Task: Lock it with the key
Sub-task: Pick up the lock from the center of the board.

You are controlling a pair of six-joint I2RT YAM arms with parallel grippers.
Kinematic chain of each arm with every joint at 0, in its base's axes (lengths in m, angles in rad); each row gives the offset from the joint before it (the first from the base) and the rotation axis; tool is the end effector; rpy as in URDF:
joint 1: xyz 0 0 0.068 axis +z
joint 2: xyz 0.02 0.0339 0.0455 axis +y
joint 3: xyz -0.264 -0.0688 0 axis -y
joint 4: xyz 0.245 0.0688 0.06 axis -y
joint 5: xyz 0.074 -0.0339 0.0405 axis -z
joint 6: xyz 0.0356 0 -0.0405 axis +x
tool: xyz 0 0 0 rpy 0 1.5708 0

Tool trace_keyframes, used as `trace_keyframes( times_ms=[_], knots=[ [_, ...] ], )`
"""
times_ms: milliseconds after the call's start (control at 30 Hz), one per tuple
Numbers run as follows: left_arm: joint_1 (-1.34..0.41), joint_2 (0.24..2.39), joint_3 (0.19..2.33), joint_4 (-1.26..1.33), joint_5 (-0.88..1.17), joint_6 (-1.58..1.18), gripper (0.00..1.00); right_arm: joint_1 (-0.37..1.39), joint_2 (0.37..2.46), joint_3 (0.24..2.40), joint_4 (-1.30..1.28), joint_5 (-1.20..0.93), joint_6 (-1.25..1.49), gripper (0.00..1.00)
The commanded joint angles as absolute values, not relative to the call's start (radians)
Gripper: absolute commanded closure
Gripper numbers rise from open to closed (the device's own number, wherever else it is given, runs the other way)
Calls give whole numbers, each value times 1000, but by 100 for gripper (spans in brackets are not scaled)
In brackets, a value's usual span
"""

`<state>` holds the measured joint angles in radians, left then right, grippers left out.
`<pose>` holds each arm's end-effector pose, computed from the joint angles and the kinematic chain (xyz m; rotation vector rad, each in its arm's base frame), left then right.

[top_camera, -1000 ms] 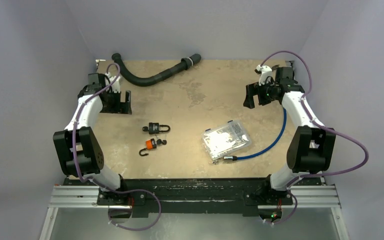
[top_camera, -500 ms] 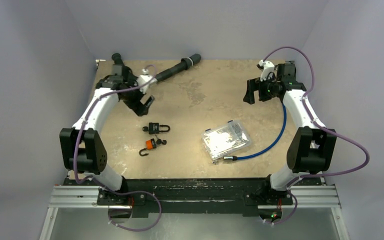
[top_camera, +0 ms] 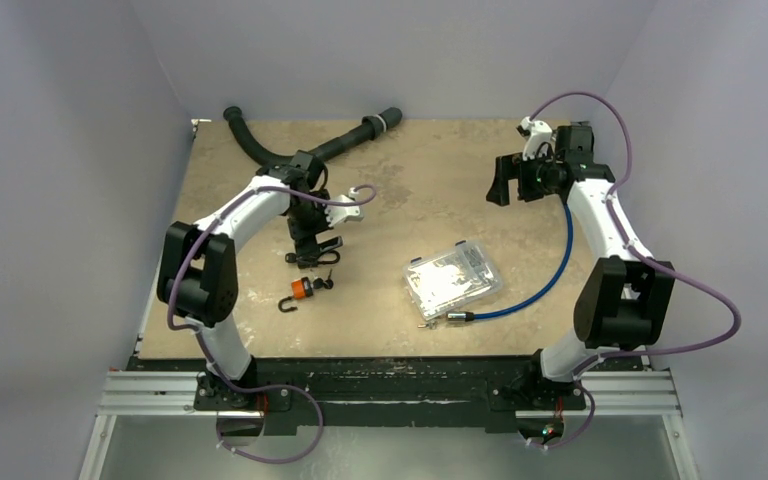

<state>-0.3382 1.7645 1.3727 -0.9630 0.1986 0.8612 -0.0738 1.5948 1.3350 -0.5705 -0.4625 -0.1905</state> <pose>0.3217 -0.1206 0.2281 1.6488 2.3565 -0.1962 0.3502 -0.0100 0.2943 -0.3470 2.3038 0.4229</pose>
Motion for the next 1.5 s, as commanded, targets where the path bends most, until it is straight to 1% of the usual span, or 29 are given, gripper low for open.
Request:
trace_keyframes(
  times_ms=[0,267,600,867,900,1133,1267,1400,1467],
  knots=[
    [-335,1800,1379,-952,158,901,0,-72,1531,1341,-569,-465,-183,1],
    [-342,1851,1363,-910,105,923,0,-72,1520,1331,-580,-454,-211,1],
    [-360,1865,1299,-830,29,929,0,-72,1516,1329,-578,-448,-212,1],
    [-374,1881,1269,-748,3,900,4,-72,1513,1322,-575,-445,-213,1],
    [-374,1883,1269,-739,3,895,6,-72,1513,1323,-575,-444,-213,1],
    [-374,1887,1273,-718,-17,867,28,-72,1514,1328,-574,-440,-213,1],
    [-374,1884,1289,-724,-5,829,38,-72,1512,1330,-570,-436,-211,1],
    [-373,1880,1343,-728,61,727,49,-72,1501,1328,-541,-433,-191,1],
    [-373,1883,1384,-738,91,668,57,-72,1495,1325,-519,-430,-173,1]
  ],
)
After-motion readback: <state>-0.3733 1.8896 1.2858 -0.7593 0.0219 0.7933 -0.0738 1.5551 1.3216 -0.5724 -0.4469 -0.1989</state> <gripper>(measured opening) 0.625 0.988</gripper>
